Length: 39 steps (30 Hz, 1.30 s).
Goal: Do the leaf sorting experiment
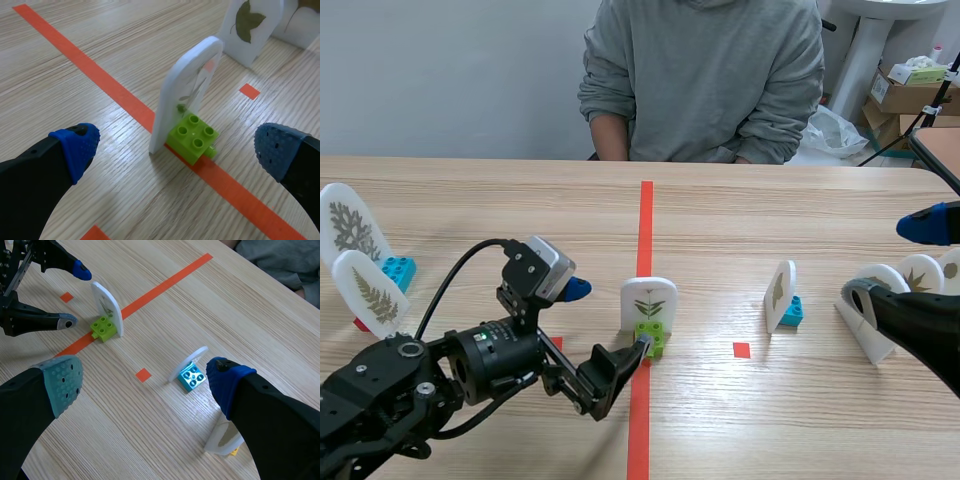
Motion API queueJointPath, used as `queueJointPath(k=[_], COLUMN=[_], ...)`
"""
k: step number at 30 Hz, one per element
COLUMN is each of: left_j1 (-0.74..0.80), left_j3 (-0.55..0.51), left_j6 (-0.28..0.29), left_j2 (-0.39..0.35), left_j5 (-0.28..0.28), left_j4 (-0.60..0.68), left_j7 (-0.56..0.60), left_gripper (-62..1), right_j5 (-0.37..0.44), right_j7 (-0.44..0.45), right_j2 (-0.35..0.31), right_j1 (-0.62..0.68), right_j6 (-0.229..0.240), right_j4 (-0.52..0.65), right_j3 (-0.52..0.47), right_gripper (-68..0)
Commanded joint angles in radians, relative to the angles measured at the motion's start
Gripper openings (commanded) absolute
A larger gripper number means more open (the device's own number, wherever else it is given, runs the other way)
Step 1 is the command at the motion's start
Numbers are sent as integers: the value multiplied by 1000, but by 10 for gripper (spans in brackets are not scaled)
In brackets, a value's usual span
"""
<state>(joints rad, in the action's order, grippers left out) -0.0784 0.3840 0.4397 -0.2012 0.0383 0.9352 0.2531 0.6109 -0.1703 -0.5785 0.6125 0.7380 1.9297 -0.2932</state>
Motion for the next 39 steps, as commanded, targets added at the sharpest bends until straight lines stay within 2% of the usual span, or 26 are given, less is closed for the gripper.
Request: queueJointPath(k=[1,9,13,24,39], left_j1=[-8,-8,-8,-16,-166], left_j3=[-2,-2,-2,4,33], left_j6=[-28,-39,-56,-56,-55], left_j2=[19,68,89,121,139], left_j5=[-15,-66,-70,-70,-77], left_j4=[5,-7,-7,-10,-206], left_j7=[14,16,16,14,40], left_gripper=[14,14,14,14,14], right_j5=[10,10,10,10,10], right_j7=[11,11,11,11,11], right_j2=[-8,-8,-8,-8,-8], right_j1=[-9,-12,-12,-12,-12], right_j6=[8,8,8,8,8], right_j4=[1,1,1,1,1], right_j3=[-3,-3,-3,-3,-3], right_gripper=[-169,-169,-169,-169,-169])
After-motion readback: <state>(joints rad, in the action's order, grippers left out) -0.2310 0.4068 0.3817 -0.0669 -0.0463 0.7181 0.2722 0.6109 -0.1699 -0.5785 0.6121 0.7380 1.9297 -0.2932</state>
